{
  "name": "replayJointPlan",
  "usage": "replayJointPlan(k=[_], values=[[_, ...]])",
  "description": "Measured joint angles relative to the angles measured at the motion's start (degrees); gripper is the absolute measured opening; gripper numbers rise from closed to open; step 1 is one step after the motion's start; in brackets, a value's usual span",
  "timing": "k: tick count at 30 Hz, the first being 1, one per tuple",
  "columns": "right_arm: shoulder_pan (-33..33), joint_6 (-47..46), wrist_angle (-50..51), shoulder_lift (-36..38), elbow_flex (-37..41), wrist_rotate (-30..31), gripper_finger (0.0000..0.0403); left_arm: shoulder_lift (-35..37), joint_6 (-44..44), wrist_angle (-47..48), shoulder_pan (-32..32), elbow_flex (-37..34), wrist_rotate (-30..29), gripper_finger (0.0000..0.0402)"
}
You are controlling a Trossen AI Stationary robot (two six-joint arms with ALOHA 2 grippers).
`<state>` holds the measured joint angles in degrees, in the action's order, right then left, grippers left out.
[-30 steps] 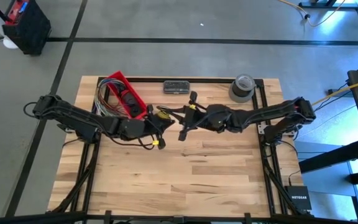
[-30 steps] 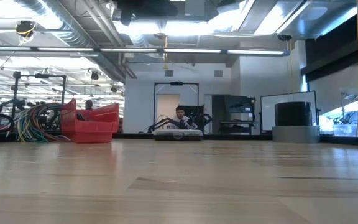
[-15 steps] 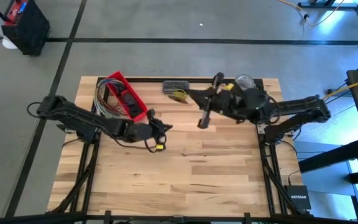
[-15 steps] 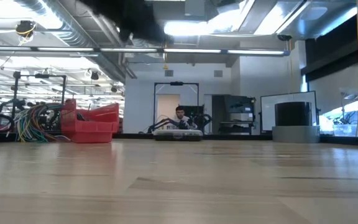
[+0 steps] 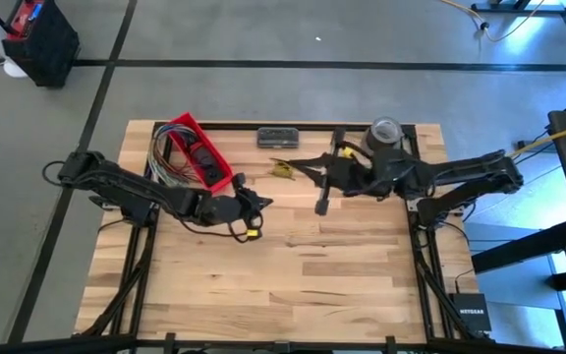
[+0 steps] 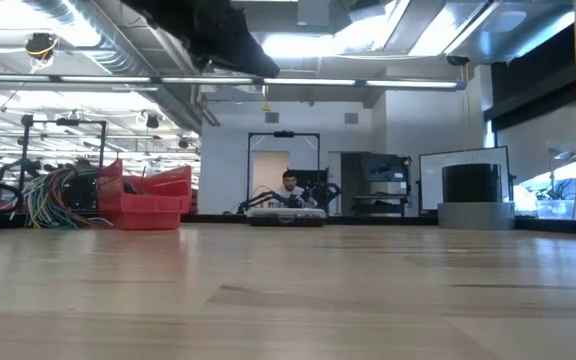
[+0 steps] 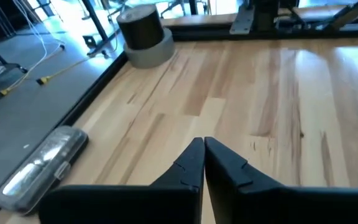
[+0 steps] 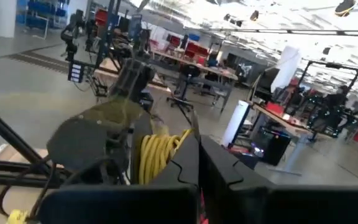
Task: Coil cords
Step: Coil the yellow wire on the spool
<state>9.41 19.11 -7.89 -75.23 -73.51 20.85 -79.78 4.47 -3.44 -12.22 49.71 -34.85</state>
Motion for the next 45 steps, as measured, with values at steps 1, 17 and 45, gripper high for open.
replayJointPlan(k=[1, 17, 45], values=[[0.0, 0.0, 0.8, 0.2, -0.1, 0.1, 0.0003, 0.1, 0.0, 0.0, -0.2, 0.1, 0.0, 0.0006], [-4.8, -2.4, 3.0, -4.7, 3.2, -1.3, 0.0003, 0.8, 5.6, 11.2, -0.1, 0.1, 0.0, 0.0012], [-6.5, -7.3, -36.1, -4.6, 25.0, -14.5, 0.0003, -3.2, -3.5, -16.5, -1.0, -3.3, 0.9, 0.0129]])
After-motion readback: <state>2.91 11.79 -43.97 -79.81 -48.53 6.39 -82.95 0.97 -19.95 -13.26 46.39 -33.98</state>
